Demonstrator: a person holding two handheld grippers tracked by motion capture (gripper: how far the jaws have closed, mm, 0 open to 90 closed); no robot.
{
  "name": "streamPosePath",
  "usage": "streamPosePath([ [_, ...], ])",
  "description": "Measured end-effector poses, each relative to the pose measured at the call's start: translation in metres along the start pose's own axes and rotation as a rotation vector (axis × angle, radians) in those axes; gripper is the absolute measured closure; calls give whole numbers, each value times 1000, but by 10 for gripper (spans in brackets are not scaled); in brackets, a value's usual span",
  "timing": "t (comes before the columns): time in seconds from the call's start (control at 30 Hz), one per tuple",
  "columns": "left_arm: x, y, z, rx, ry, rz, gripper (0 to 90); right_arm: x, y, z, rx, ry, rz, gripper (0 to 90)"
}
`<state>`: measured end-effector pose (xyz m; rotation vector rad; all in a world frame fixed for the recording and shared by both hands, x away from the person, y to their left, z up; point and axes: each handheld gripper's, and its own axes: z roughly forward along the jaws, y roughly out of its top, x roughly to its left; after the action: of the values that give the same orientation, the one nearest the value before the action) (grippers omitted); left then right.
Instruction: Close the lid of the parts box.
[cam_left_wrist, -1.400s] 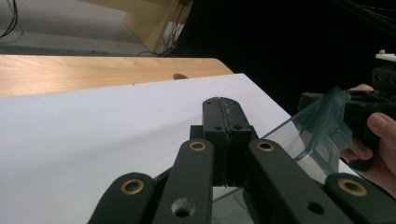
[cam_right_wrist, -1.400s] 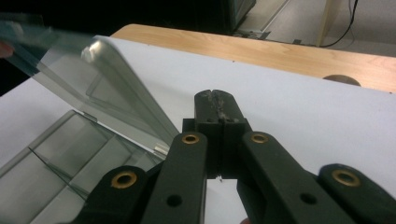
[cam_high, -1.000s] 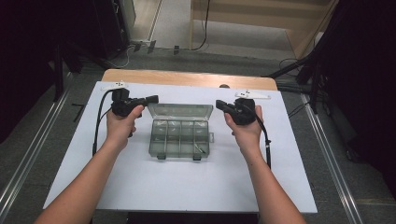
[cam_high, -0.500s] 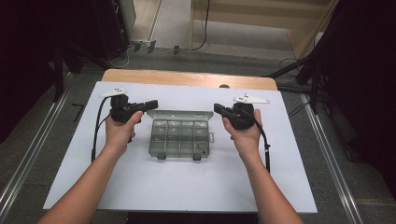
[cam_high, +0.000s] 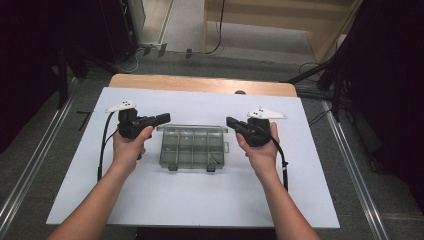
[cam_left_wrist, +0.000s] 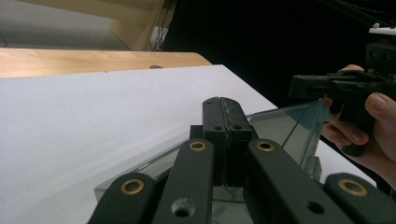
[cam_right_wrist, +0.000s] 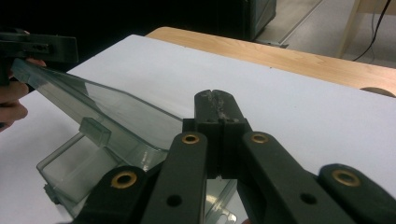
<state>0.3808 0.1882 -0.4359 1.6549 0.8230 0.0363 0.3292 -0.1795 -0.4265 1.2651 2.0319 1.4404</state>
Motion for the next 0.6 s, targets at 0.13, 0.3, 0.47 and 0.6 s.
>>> streamPosePath([
  [0.13, -4, -3, -2, 0, -1, 13, 900, 4, -5, -2, 2, 4, -9, 900],
  [0.3, -8, -9, -7, -5, 5, 24, 900, 7, -12, -5, -1, 13, -6, 900],
  [0.47, -11, -16, -13, -10, 7, 29, 900, 11, -21, -7, 0, 17, -19, 900],
  [0.6, -15, -21, -19, -12, 5, 38, 900, 15, -28, -10, -8, 15, -33, 900],
])
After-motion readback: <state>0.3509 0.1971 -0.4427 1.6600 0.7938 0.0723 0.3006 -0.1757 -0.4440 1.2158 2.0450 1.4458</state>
